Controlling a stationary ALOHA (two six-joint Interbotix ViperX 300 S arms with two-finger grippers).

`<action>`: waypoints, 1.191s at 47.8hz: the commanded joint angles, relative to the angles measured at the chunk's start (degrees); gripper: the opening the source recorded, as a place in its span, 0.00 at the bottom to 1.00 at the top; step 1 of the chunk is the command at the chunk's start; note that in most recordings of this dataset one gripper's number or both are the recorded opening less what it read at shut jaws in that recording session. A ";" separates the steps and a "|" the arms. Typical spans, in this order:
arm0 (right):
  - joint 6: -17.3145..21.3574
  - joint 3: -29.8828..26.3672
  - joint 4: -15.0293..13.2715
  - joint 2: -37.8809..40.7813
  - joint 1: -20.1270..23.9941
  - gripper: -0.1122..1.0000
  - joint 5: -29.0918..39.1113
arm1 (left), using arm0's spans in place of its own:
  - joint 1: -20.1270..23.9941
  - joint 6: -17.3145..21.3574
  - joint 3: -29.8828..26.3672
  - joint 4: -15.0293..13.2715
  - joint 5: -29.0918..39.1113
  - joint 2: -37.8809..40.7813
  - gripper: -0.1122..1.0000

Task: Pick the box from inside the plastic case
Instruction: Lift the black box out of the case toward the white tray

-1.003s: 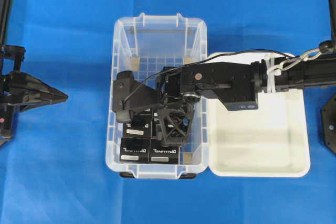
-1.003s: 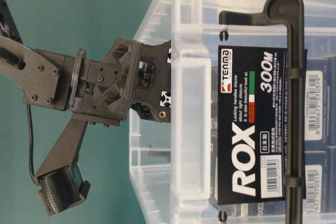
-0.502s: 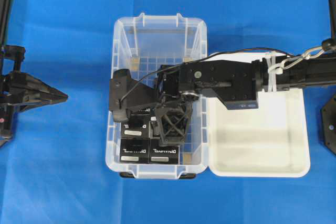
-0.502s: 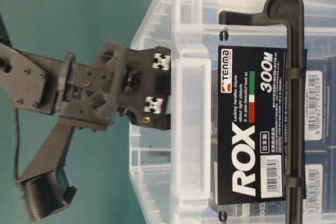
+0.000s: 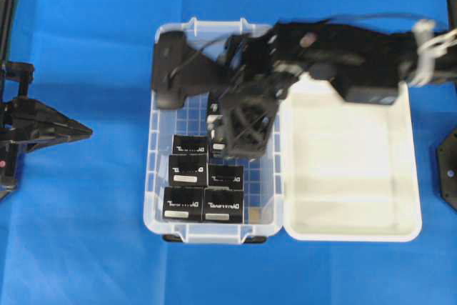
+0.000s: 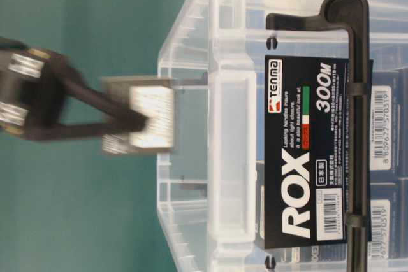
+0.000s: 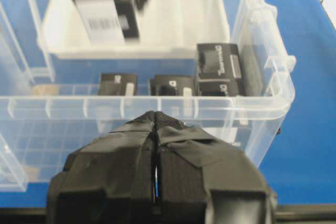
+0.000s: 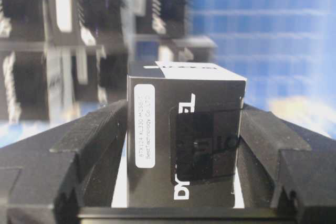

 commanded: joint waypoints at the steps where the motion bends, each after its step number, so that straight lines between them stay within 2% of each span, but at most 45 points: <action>1: -0.26 -1.76 -0.18 -3.69 0.00 0.69 3.25 | -0.09 0.00 -1.58 0.09 -0.35 0.26 0.04; 13: -0.26 1.58 -0.26 -14.41 -1.23 0.69 11.34 | -0.18 -0.44 -1.58 0.09 -0.18 0.26 0.04; 16: -0.18 4.31 -0.26 -17.23 -1.93 0.69 12.39 | -0.18 -0.70 -1.67 0.09 -0.18 0.26 0.04; 23: -0.44 15.56 -0.26 -25.05 -4.48 0.69 11.07 | -0.18 -1.32 -1.76 0.09 -0.09 -0.18 0.04; 29: -1.85 26.98 -0.26 -30.32 -6.59 0.69 4.75 | -0.26 -1.41 -1.67 0.09 -0.09 -0.62 0.04; 35: -6.15 37.53 -0.26 -34.10 -8.00 0.69 -4.92 | -0.26 -1.32 -1.76 0.09 -0.09 -0.62 0.04; 40: -10.37 45.18 -0.26 -34.19 -8.35 0.67 -12.74 | -0.18 -1.32 -1.76 0.09 -0.09 -0.79 0.04; 48: -13.62 51.94 -0.26 -30.85 -9.93 0.67 -24.08 | -0.18 -1.41 -1.85 0.09 -0.09 -0.79 0.04; 57: -15.47 53.88 -0.26 -24.61 -12.13 0.67 -34.54 | -0.09 -1.32 -2.02 0.09 -0.18 -0.88 0.04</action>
